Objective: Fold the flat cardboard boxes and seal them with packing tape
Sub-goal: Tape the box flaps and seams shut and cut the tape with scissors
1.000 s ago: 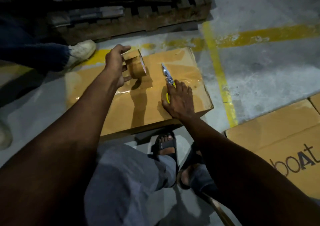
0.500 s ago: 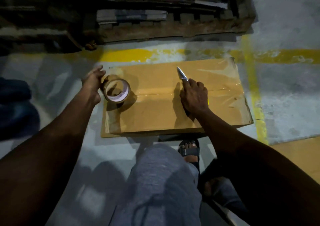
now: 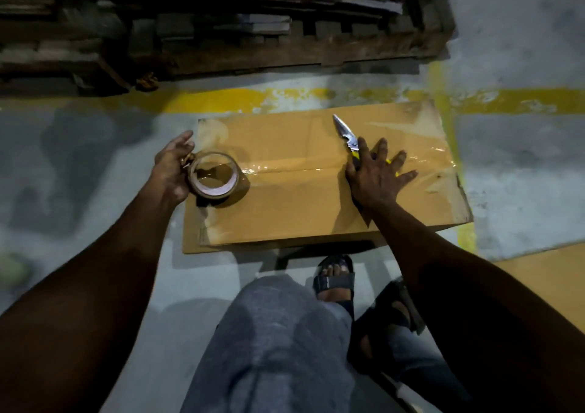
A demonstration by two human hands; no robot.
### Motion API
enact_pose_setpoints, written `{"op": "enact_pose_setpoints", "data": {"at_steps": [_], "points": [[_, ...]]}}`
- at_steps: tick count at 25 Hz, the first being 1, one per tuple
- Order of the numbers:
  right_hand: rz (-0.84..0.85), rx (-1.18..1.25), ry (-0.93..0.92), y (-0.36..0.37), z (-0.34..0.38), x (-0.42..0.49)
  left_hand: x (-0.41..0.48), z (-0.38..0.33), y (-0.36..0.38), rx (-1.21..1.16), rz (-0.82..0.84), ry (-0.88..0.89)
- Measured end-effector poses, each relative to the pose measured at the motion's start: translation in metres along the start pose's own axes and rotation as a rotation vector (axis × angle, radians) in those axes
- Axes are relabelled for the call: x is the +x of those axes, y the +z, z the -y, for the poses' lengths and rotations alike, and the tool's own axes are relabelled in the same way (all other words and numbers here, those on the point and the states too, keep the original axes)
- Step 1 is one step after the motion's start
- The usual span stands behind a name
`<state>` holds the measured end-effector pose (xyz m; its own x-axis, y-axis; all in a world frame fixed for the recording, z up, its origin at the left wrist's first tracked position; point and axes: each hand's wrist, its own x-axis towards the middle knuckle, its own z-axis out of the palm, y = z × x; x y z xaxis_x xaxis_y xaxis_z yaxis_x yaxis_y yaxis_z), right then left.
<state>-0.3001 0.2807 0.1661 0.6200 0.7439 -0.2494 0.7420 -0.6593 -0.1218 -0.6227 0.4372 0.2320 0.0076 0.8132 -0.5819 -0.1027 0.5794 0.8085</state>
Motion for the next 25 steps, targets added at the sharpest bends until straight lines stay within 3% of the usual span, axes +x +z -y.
{"op": "enact_pose_setpoints", "data": {"at_steps": [3, 7, 11, 13, 15, 17, 19, 21, 23, 25], "points": [[-0.038, -0.055, 0.066, -0.011, -0.021, 0.018, -0.013, 0.015, 0.064, -0.008, 0.096, 0.025], [-0.034, -0.165, -0.134, -0.013, -0.024, 0.021, -0.033, 0.034, 0.142, 0.076, 0.232, 0.041], [-0.023, -0.143, -0.149, -0.025, -0.033, 0.026, -0.047, 0.032, 0.167, 0.222, 0.333, 0.054], [-0.138, 0.034, -0.28, -0.035, -0.028, 0.016, -0.058, 0.022, 0.168, 0.309, 0.374, 0.083], [-0.149, 0.465, -0.417, -0.048, -0.009, -0.004, -0.077, 0.008, 0.171, 0.337, 0.477, 0.129], [0.072, 1.077, -0.25, -0.072, 0.013, -0.032, -0.099, -0.008, 0.172, 0.342, 0.612, 0.197], [0.322, 1.469, 0.012, -0.1, 0.022, -0.059, -0.123, -0.024, 0.171, 0.365, 0.75, 0.265], [0.493, 1.603, 0.059, -0.118, 0.017, -0.074, -0.146, -0.035, 0.165, 0.439, 0.862, 0.27], [0.619, 1.643, -0.059, -0.132, 0.012, -0.085, -0.159, -0.04, 0.155, 0.556, 0.921, 0.27], [0.69, 1.485, -0.228, -0.138, 0.011, -0.09, -0.155, -0.048, 0.143, 0.697, 0.944, 0.272]]}}
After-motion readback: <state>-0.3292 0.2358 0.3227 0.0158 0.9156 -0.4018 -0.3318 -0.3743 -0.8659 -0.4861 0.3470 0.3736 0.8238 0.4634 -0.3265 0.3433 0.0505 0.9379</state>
